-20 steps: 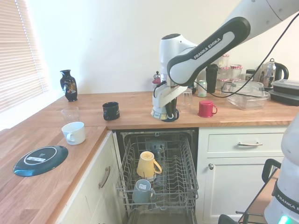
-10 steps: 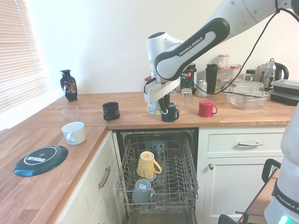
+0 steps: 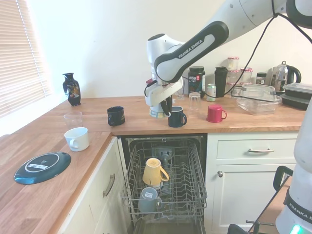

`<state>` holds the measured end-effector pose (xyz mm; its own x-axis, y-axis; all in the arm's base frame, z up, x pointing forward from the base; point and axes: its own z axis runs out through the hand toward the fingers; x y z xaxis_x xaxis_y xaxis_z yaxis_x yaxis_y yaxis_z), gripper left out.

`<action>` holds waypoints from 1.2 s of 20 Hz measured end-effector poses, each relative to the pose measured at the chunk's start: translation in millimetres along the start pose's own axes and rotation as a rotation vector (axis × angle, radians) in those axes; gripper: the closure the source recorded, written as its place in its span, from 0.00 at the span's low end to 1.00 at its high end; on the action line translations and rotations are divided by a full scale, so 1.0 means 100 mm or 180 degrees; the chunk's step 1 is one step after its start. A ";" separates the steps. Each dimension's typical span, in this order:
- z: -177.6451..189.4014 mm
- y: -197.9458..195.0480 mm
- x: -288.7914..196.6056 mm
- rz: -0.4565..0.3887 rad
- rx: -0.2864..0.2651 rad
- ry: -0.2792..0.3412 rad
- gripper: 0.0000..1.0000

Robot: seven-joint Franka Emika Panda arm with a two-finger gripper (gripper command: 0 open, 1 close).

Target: Unload a mug from dishwasher

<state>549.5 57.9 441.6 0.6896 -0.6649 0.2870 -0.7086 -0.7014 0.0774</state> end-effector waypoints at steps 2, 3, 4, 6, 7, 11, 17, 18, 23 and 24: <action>0.05 -0.06 0.04 0.0011 -0.0041 0.0002 1.00; 0.08 -0.08 0.06 0.0023 -0.0073 0.0014 1.00; 0.12 -0.11 0.09 0.0033 -0.0099 0.0023 1.00; 0.19 -0.15 0.15 0.0052 -0.0141 0.0024 1.00; 0.21 -0.16 0.19 0.0063 -0.0157 0.0017 1.00; 0.25 -0.25 0.29 0.0114 -0.0200 0.0033 1.00; 0.47 -0.46 0.30 0.0147 -0.0277 0.0055 1.00; 0.50 -0.47 0.31 0.0156 -0.0288 0.0055 1.00; 0.62 -0.49 0.38 0.0190 -0.0340 0.0049 1.00; 0.65 -0.49 0.38 0.0197 -0.0351 0.0047 1.00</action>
<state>620.2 50.5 386.7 0.6422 -0.7017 0.3086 -0.7625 -0.6260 0.1633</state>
